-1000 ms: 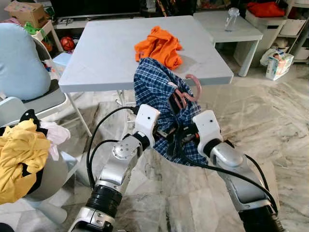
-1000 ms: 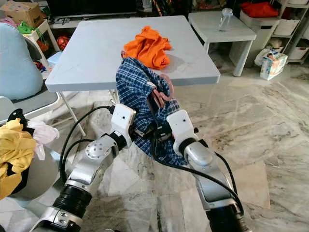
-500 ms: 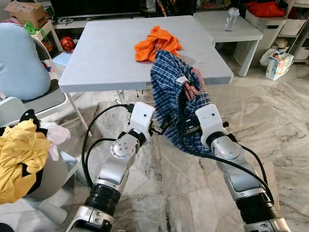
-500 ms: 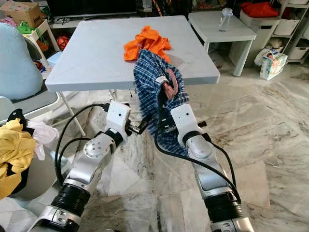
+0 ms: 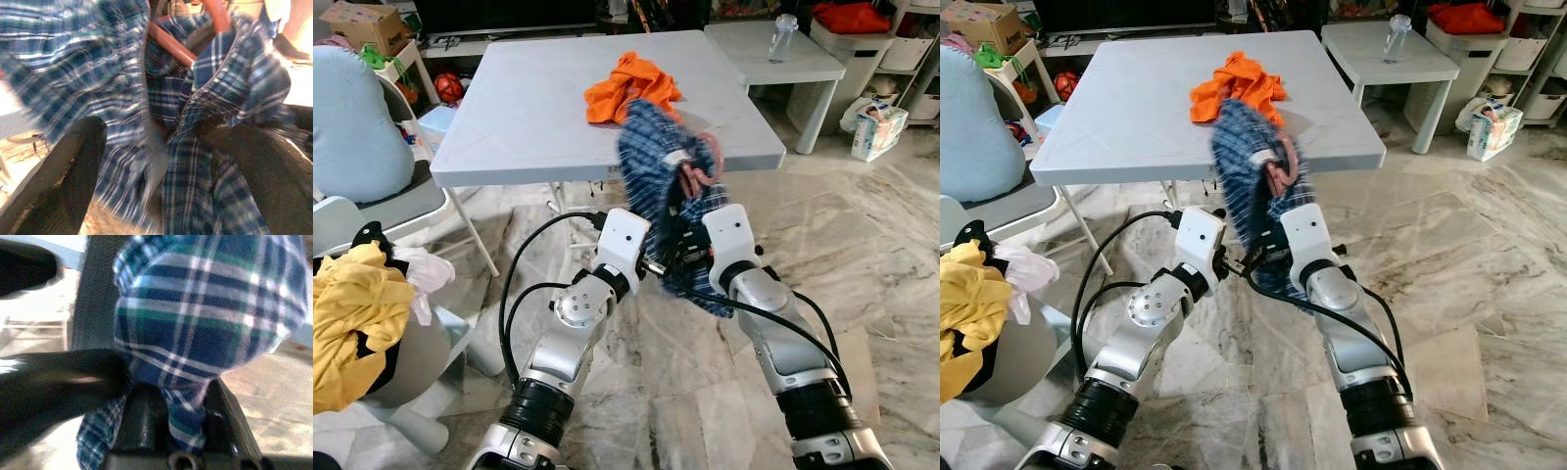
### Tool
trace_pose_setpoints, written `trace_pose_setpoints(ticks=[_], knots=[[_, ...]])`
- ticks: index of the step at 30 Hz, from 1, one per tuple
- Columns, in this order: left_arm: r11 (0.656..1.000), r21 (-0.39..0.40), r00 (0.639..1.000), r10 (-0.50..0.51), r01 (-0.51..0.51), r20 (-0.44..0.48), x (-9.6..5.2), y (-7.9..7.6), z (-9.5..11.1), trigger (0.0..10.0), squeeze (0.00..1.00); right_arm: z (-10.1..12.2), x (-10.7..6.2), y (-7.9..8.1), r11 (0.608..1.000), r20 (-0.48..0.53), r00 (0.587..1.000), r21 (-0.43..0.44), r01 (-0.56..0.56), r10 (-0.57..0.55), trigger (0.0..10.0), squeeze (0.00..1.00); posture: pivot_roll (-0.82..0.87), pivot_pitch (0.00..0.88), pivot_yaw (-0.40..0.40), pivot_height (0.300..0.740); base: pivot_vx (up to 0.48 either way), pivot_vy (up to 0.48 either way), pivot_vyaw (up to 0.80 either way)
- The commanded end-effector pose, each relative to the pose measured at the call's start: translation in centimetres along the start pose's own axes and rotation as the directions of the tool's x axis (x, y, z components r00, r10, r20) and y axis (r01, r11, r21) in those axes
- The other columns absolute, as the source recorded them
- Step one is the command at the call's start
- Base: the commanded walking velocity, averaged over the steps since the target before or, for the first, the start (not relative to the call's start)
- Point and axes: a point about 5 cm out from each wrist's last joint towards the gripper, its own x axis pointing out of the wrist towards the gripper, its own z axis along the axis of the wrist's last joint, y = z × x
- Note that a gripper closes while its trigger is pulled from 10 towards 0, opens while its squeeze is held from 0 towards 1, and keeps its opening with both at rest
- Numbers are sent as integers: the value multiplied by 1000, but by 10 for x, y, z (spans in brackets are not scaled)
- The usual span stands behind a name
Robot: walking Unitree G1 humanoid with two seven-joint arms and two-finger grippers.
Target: Hang hanger
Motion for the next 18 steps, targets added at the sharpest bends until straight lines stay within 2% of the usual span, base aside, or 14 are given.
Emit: trace_pose_setpoints(ticks=[1,4,7,9,13,18], knots=[[1000,13,1000,-6,5,3,3,-1,2,10000,0,11,-1,8,998,41,998,7,-55,55,10000,0,43,39,2,740,0,0,0],[1000,18,1000,10,-10,-2,5,3,2,10000,0,16,-10,14,990,38,989,14,-141,140,10000,0,30,38,4,740,0,0,0],[998,37,999,50,-49,-13,7,16,0,10000,0,18,-26,14,972,21,972,-20,-233,233,10000,0,21,39,8,740,0,0,0],[995,54,996,82,-81,-15,6,25,0,10000,0,14,-33,6,973,1,973,-23,-231,231,10000,0,19,38,9,740,0,0,0],[993,68,995,97,-96,-24,4,33,-2,10000,0,7,-38,-8,977,-41,977,-35,-209,208,10000,0,20,39,11,740,0,0,0],[990,88,993,116,-112,-37,3,39,-4,10000,0,9,-38,-10,973,-47,974,-50,-223,221,10000,0,25,40,10,740,0,0,0]])
